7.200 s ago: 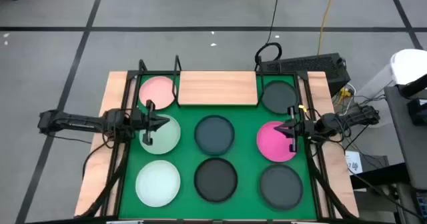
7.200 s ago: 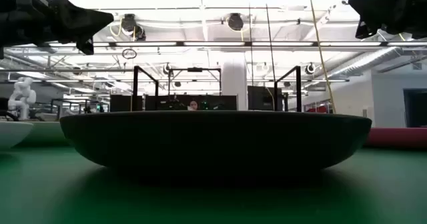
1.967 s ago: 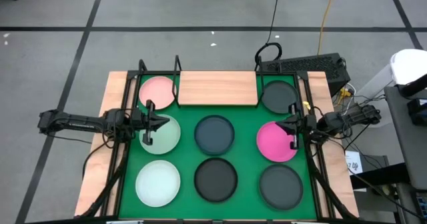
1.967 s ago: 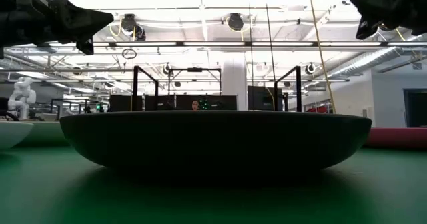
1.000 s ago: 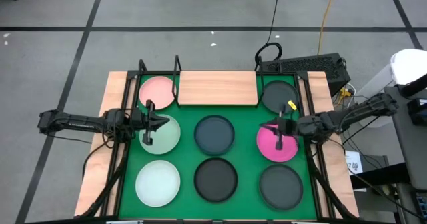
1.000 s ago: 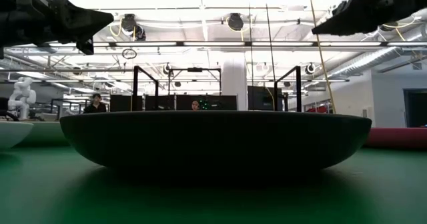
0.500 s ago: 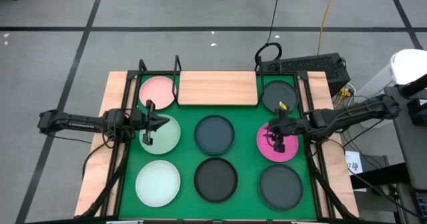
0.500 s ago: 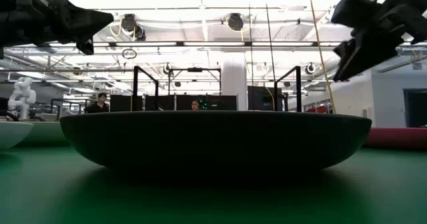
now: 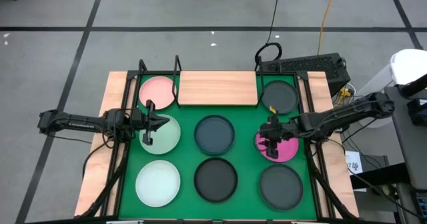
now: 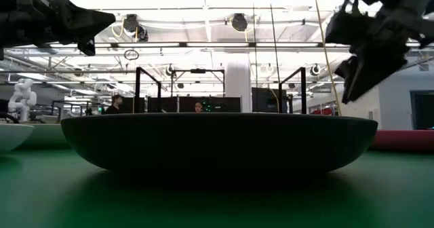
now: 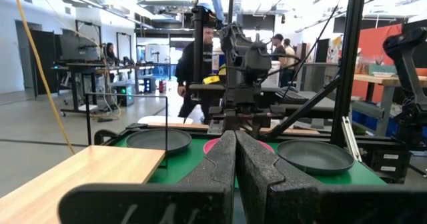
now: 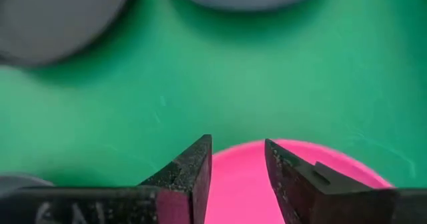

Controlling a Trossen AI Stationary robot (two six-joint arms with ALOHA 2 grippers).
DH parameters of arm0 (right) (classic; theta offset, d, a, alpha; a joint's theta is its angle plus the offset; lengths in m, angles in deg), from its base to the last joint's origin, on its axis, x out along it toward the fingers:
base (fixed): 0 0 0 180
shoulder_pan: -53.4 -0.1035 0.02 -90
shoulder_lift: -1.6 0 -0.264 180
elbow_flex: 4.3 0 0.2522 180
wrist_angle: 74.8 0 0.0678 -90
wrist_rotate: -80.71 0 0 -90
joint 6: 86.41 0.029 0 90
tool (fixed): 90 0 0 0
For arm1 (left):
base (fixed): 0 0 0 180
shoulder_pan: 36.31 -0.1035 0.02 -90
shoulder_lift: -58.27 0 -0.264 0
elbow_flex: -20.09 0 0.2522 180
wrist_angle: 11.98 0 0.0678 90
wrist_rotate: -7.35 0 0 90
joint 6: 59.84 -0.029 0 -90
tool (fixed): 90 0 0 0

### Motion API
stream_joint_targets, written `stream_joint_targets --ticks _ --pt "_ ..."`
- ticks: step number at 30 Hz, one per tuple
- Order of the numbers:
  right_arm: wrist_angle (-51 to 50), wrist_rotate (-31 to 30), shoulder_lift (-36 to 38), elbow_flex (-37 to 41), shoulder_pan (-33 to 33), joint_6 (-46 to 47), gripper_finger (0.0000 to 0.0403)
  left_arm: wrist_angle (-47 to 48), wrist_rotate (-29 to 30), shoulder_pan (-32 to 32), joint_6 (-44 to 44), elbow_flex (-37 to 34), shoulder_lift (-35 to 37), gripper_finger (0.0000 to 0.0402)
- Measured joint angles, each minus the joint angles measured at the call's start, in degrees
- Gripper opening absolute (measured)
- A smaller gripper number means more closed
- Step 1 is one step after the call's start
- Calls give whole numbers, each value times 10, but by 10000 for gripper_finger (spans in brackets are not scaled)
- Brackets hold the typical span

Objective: Place and stack plates onto a shelf
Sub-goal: Put the pink plate on the shelf

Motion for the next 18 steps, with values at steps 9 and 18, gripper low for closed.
stream_joint_targets --ticks 9,18 --pt "-8 5 -63 -66 -54 12 122 0 0 0 0 0 0 12" --pt "-35 17 -108 -66 -64 67 155 0 0 0 0 0 0 12"
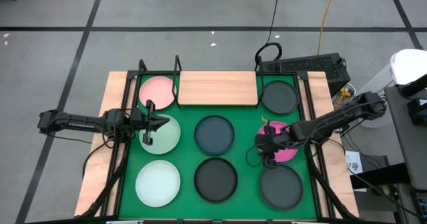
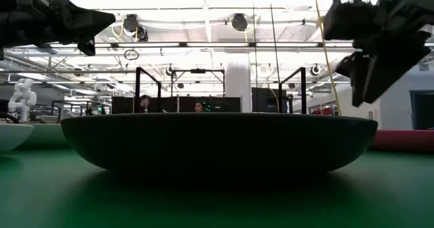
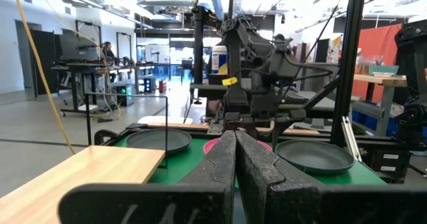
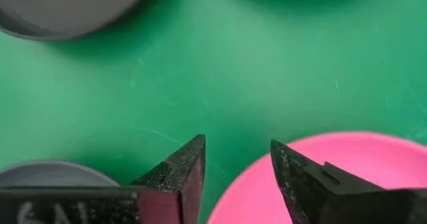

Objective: Place and stack plates onto a shelf
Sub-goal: Put the pink plate on the shelf

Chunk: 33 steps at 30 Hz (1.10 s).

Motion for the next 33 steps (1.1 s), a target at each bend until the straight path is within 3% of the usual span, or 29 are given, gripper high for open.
stream_joint_targets --ticks 6,22,26,31,33 --pt "-37 -2 -21 0 0 24 171 0 0 0 0 0 0 12" --pt "-37 -17 -107 0 1 77 168 0 0 0 0 0 0 12" --pt "-39 -17 -116 0 1 77 130 0 0 0 0 0 0 12" --pt "-39 -19 -96 0 1 67 31 0 0 0 0 0 0 12" --pt "-43 -23 -76 0 1 61 13 0 0 0 0 0 0 12"
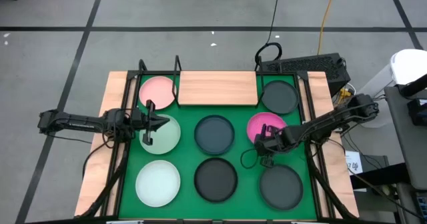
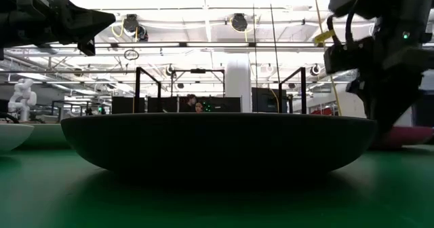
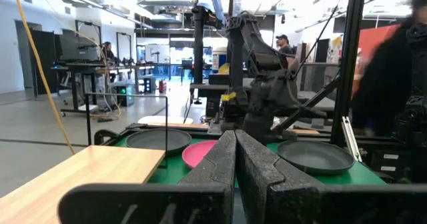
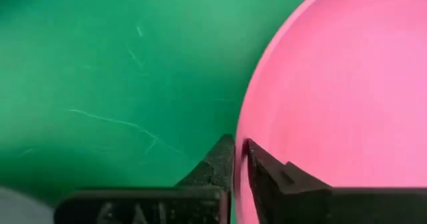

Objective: Place and stack plates onto a shelf
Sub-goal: Put the pink plate on the shelf

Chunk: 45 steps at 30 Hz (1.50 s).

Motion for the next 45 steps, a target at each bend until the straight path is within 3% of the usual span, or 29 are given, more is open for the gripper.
stream_joint_targets --ticks 8,17,31,34,38,45 --pt "-20 6 101 -52 -2 -25 2 0 0 0 0 0 0 12" --pt "55 -65 121 -155 28 -232 1 0 0 0 0 0 0 12" --pt "179 -73 -81 -281 243 -593 0 0 0 0 0 0 0 12" --pt "210 -67 -125 -303 282 -638 0 0 0 0 0 0 0 12" --pt "256 -12 -186 -324 324 -676 0 0 0 0 0 0 0 12" --pt "290 22 -282 -378 357 -696 0 0 0 0 0 0 0 12"
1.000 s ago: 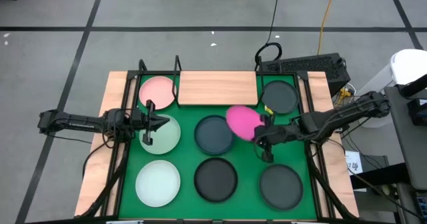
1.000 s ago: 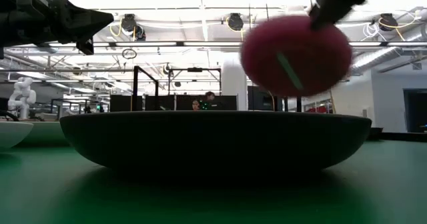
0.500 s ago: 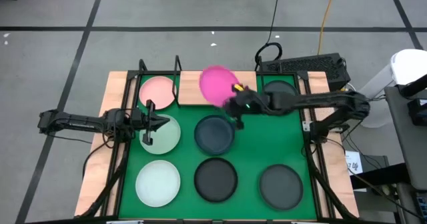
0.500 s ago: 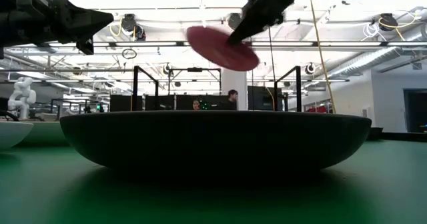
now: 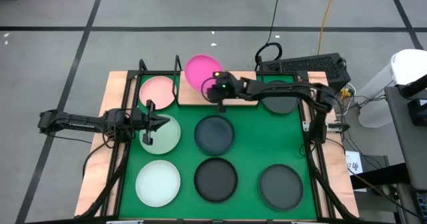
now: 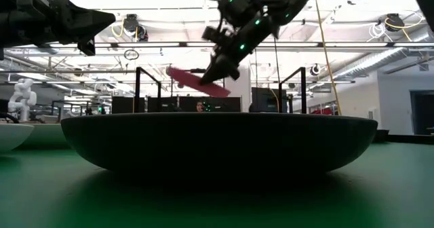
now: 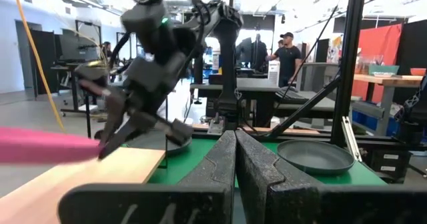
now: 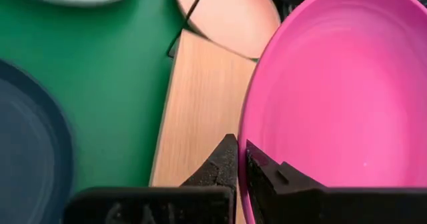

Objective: Place and stack plates onto a shelf
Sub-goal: Put the pink plate on the shelf

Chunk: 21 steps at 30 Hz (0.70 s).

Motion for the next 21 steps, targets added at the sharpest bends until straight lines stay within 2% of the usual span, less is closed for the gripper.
stream_joint_targets --ticks 13,21 --pt "15 1 -73 -9 -1 6 1 0 0 0 0 0 0 12" --pt "58 0 -74 -10 -9 20 35 0 0 0 0 0 0 12"
